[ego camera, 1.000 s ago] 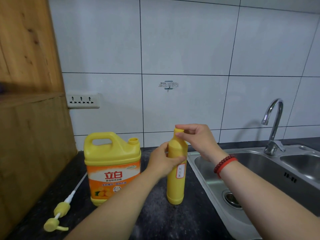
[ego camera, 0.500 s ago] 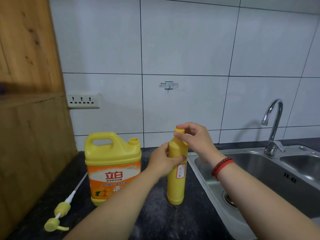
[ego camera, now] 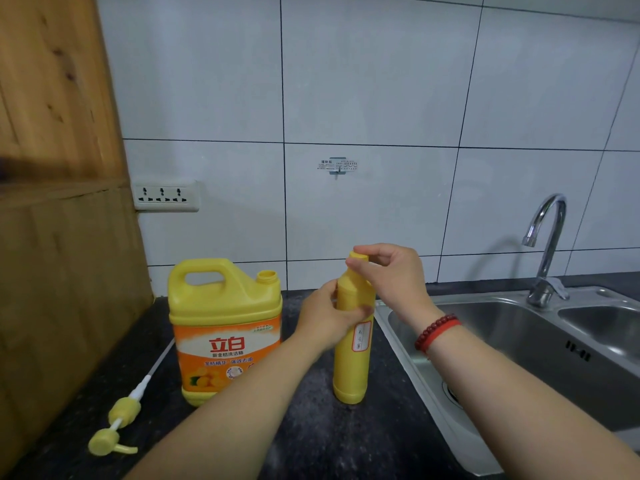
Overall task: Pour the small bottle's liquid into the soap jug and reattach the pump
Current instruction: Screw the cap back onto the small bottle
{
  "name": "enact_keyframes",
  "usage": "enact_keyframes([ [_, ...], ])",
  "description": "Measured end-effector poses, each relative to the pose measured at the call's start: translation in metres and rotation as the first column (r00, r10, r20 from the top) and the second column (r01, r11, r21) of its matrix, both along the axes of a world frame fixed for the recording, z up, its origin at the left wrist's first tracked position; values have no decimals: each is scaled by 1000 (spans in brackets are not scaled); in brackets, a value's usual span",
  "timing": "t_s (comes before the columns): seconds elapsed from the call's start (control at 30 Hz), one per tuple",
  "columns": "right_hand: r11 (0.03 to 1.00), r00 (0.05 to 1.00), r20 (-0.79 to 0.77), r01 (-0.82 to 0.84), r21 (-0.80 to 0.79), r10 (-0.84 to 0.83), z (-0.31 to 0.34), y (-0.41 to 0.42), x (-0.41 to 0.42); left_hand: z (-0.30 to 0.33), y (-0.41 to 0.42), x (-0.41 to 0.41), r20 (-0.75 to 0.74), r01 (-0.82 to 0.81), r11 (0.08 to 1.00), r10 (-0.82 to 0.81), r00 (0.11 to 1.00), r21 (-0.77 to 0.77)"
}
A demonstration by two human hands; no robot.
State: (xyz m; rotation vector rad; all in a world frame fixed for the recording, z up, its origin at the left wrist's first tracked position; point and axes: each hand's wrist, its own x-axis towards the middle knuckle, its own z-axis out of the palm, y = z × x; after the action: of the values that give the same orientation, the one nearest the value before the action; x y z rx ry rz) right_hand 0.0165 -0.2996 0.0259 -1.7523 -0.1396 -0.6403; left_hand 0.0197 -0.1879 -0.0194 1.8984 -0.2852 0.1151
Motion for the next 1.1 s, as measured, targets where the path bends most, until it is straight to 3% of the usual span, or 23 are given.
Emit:
enact_keyframes([
  [0.4,963,969,103,235,-130,-223,-5,13,0,-2,0,1,-5,8,999,-8,1000,-35],
  [0.67,965,978,73,203,-166,-193,-2,11,-4,1,1,2,-23,19,1000,-19,1000,20],
  [0.87,996,991,-127,39,75,-29,10,10,-6,1,0,-1,-16,12,999,-12,1000,31],
  [1.1,960,995,-79,-29,277,52,10,-10,-17,-1,-2,-4,12,23,999,-23,1000,-32],
])
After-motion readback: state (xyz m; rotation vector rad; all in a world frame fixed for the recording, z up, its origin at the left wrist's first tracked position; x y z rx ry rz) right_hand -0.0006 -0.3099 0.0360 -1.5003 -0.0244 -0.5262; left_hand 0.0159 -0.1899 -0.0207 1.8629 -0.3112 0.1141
